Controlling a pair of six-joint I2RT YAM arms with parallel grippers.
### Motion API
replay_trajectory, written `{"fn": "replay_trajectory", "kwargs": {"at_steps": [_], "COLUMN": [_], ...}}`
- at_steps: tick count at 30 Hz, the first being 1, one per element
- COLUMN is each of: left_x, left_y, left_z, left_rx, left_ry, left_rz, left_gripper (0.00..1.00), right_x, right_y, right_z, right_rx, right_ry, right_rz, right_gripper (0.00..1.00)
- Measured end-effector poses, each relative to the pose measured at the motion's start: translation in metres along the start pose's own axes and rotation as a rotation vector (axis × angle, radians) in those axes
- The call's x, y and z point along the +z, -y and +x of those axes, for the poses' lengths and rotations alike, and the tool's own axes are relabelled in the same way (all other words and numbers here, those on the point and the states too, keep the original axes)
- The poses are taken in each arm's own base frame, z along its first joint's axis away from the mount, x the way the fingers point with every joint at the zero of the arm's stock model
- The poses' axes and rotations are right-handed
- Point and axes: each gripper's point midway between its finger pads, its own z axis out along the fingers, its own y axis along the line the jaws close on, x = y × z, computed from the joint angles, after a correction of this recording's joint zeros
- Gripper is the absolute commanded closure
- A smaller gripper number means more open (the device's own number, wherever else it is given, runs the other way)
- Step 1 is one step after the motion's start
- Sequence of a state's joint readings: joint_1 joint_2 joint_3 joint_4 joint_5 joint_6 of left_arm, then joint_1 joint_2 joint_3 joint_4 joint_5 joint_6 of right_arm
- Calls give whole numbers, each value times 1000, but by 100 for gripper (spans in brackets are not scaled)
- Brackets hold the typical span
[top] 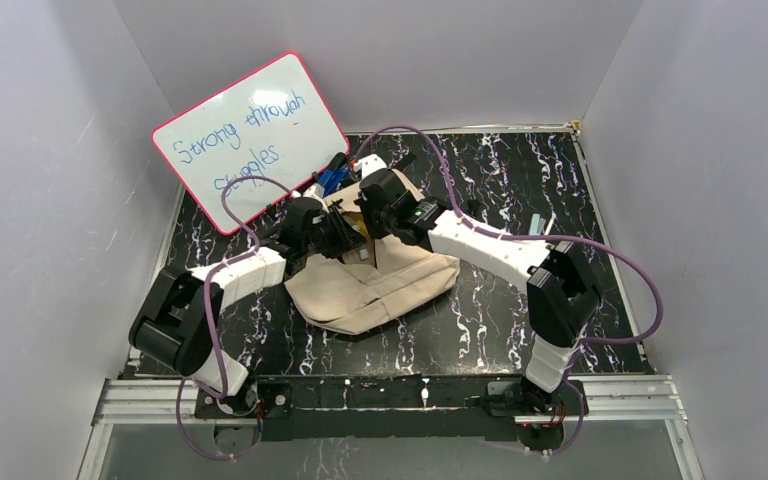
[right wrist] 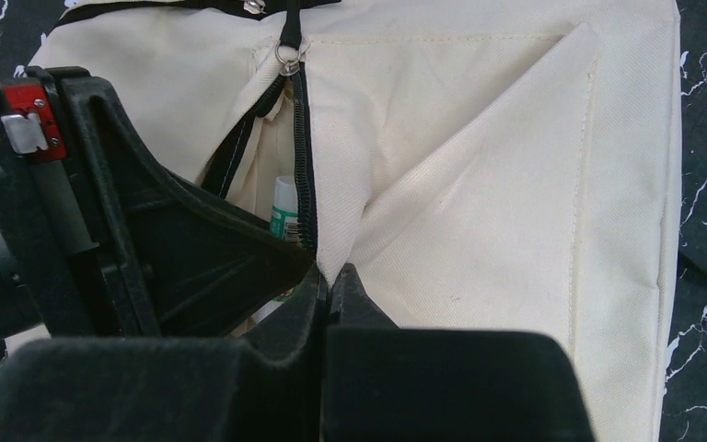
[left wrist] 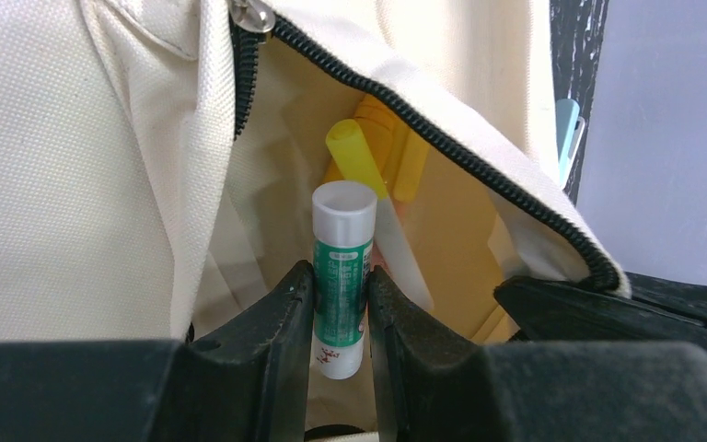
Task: Pack the student bag
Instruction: Place the stationery in the student bag.
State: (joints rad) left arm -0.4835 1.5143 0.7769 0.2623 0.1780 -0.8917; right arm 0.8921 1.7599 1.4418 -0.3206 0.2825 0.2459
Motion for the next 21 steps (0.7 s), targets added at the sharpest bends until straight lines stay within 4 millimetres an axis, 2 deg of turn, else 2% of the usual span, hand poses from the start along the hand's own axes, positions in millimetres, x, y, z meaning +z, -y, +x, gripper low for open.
{"fn": "replay_trajectory", "kwargs": {"at_steps": [11,14,21], "left_x": [3,-3,-28], "left_y": [-9,-8,6], "left_z": [5,0,-21], "left_rx": [14,31,82], "left_ry": [-25,-9,65], "left_rz": [-37,-48,-57], "left_gripper": [50,47,46], "right_x": [-2,-2,-1], "right_y": [1,1,0], "right_z": [0,1,1], "right_rx": [7,8,12], "right_ry": [7,7,12], "right_rz": [0,-1,-2], "right_gripper": [100,100,100]}}
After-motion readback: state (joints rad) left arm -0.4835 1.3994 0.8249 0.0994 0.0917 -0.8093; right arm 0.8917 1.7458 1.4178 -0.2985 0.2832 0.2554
